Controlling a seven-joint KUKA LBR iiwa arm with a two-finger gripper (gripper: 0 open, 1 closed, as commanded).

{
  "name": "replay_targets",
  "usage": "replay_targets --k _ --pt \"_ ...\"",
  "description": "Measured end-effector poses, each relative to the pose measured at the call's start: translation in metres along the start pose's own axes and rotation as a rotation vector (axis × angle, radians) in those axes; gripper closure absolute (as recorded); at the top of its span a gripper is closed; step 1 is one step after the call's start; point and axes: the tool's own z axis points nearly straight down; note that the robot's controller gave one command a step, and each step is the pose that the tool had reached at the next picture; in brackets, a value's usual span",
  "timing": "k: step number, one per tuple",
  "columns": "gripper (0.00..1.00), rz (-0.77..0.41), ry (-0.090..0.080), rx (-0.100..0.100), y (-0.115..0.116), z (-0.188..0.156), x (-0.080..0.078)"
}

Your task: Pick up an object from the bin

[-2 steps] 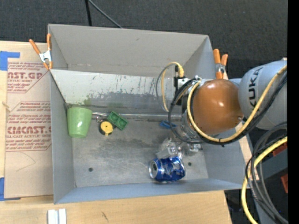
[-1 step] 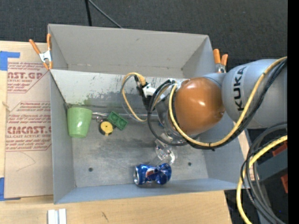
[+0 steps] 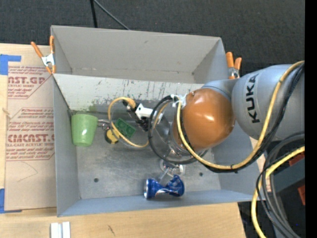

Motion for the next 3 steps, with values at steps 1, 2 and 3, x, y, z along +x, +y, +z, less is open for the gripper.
replay_targets --k 1,2,3 --pt "0.0 -0.38 -0.009 -0.008 0.003 0.008 0.005" --pt "1.0 -0.383 -0.018 -0.017 0.004 0.008 0.002" --pt "1.0 -0.389 -0.035 -0.024 0.012 0.01 0.044"
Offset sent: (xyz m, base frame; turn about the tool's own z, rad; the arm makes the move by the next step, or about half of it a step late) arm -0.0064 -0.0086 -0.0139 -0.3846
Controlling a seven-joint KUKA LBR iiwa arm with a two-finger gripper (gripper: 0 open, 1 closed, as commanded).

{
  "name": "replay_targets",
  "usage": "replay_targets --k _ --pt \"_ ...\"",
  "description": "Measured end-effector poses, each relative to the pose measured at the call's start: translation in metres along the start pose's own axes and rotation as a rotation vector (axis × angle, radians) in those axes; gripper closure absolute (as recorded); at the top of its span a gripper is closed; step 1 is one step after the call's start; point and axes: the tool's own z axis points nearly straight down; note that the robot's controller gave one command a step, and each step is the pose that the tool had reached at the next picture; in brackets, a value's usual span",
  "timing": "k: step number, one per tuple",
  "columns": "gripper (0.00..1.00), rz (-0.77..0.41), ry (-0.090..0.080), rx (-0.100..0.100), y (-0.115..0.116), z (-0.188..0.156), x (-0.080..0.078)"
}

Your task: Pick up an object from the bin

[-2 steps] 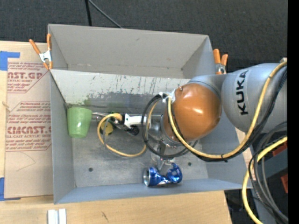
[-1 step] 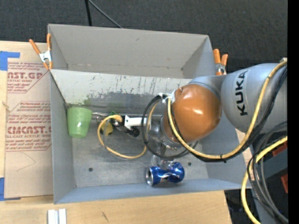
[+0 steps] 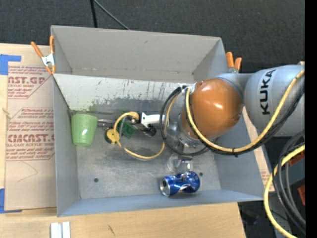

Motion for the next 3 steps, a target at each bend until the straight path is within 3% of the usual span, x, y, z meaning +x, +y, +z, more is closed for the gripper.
replay_targets --k 1,2,3 --pt "0.0 -0.003 0.001 -0.006 0.0038 0.0041 -0.0004" --pt "1.0 -0.003 -0.004 -0.008 0.0031 0.0029 -0.0015" --pt "0.0 -0.003 0.002 -0.006 0.004 0.004 0.0"
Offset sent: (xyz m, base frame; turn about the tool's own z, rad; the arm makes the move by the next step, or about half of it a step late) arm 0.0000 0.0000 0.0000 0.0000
